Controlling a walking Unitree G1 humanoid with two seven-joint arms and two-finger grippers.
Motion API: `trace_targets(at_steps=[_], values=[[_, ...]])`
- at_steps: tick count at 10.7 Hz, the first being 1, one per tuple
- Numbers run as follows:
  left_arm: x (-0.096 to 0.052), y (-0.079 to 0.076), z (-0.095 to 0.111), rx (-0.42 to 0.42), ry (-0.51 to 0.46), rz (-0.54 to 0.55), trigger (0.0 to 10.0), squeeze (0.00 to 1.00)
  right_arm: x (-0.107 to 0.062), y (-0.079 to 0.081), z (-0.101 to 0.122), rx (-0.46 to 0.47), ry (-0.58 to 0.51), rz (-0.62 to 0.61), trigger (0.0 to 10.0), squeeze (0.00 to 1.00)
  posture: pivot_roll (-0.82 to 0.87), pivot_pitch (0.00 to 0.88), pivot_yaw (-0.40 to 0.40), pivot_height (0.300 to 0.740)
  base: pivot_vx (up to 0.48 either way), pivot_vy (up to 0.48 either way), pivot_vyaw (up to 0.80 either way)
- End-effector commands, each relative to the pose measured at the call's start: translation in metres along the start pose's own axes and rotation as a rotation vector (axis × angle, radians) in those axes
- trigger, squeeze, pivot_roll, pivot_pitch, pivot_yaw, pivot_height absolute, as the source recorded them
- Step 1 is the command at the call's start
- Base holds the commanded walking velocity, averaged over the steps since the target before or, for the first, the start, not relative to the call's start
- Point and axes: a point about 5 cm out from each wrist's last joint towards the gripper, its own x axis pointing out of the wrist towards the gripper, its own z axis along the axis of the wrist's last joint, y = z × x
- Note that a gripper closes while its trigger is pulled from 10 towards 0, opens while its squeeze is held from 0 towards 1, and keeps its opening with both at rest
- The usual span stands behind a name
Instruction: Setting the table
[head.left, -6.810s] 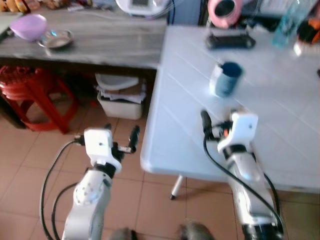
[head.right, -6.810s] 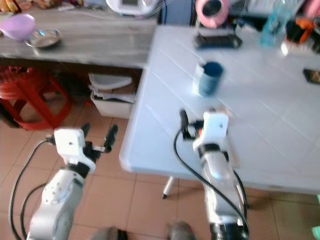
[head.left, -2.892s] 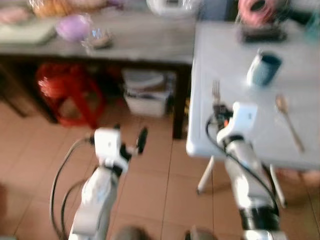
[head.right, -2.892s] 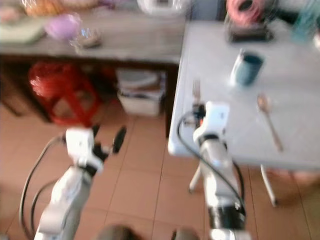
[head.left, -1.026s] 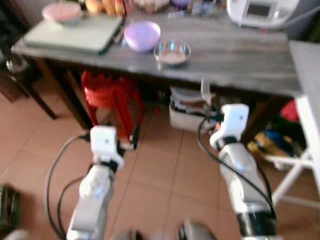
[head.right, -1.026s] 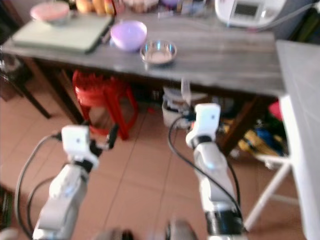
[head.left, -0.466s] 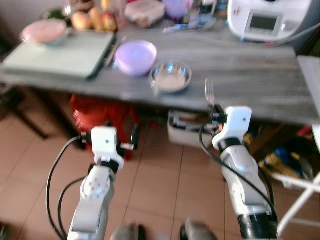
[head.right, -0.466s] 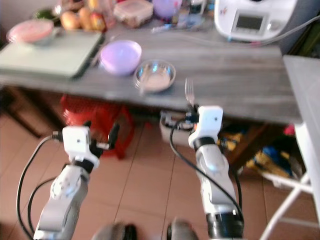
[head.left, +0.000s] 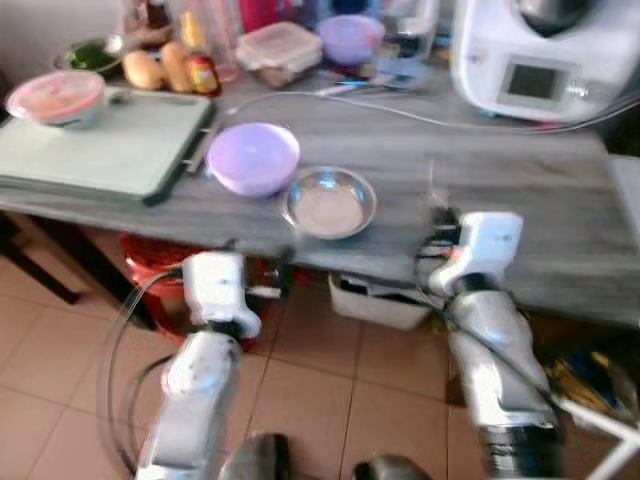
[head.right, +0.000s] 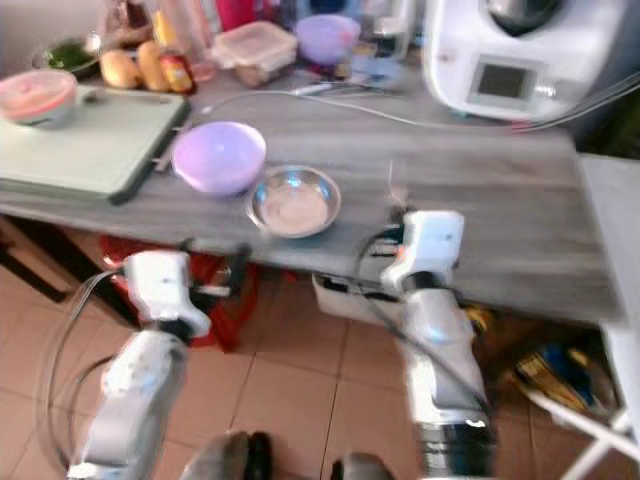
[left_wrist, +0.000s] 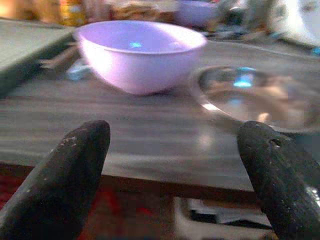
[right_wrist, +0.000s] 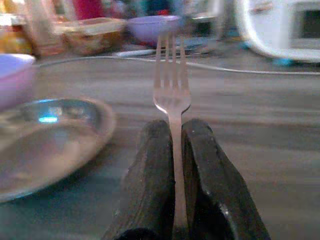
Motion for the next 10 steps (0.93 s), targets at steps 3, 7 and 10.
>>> trace_targets(at_steps=[3,7,10], values=[[-0.006,0.005,0.000,0.002,0.009,0.040,10.0,0.00,-0.002,-0.008,-0.002,-0.011,0.005,-0.035,10.0,0.00,-0.04,0.156,0.042,0.740,0.000,0.000,-0.62],[-0.008,0.009,0.002,0.011,0.023,0.049,10.0,0.00,0.018,-0.009,-0.004,0.118,0.054,-0.173,10.0,0.00,-0.02,0.191,0.053,0.740,0.000,0.000,0.00],[-0.012,0.004,0.002,0.006,0.036,0.031,10.0,0.00,0.031,0.005,-0.009,0.189,0.118,-0.182,10.0,0.00,-0.01,0.212,0.048,0.740,0.000,0.000,0.00]])
